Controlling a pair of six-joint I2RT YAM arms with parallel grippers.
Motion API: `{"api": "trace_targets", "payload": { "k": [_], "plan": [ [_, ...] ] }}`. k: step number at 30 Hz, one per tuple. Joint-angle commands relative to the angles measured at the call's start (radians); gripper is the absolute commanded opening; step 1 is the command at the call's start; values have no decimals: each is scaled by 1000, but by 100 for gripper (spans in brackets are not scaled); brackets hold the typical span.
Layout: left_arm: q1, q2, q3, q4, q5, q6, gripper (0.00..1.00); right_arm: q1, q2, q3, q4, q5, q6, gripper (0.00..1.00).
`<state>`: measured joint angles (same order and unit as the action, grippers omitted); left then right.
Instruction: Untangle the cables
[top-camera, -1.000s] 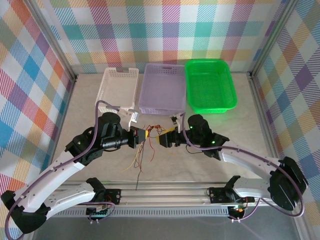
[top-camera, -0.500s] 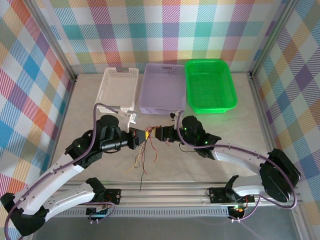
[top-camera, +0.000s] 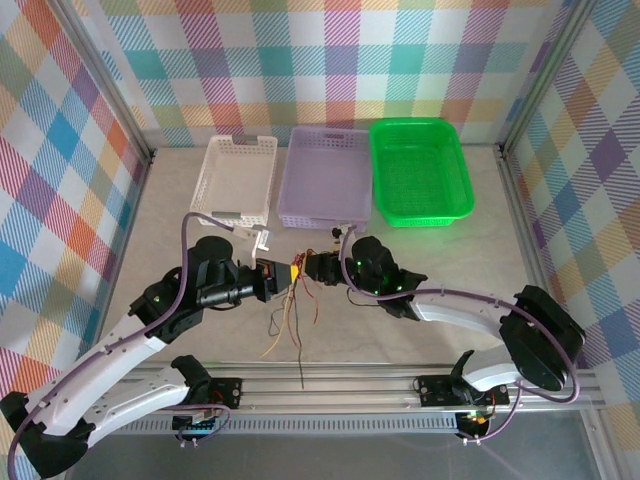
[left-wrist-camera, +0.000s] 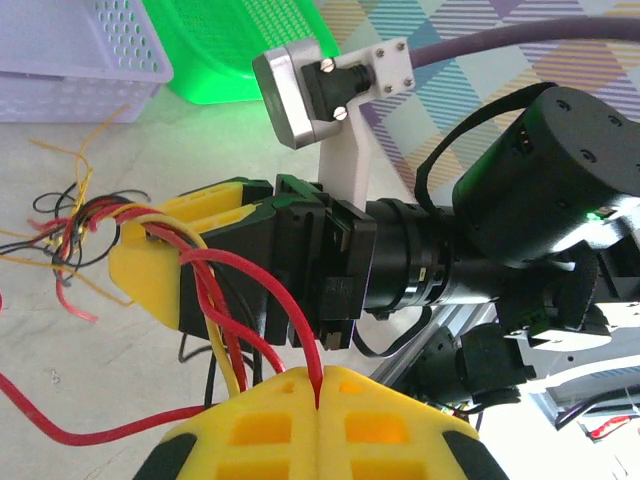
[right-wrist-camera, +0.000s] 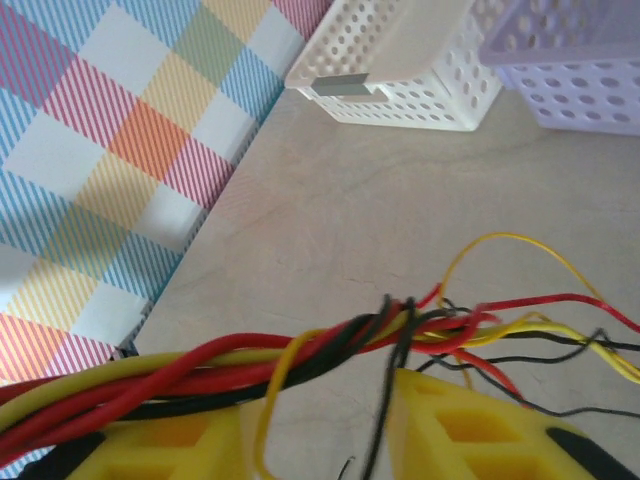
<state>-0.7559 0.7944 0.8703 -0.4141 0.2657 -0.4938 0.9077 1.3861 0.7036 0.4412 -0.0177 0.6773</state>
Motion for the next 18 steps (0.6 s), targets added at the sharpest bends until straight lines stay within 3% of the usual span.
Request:
{"api": "trace_targets", "payload": {
  "k": [1, 4, 6, 13, 18],
  "plan": [
    [4, -37, -8, 50, 24, -15, 0, 8, -11, 8, 77, 65, -13, 28],
    [5, -60, -8, 43, 19, -14, 0, 8, -20, -10, 87, 86, -24, 16],
    [4, -74, 2, 18, 3, 0, 0, 8, -40, -18, 63, 110, -36, 0],
    [5, -121, 89, -188, -106, 110, 0, 0, -217, -69, -164, 310, -77, 0],
    [5, -129, 161, -338, -197, 191, 0, -85, -373, -117, -318, 330, -70, 0]
  ]
}}
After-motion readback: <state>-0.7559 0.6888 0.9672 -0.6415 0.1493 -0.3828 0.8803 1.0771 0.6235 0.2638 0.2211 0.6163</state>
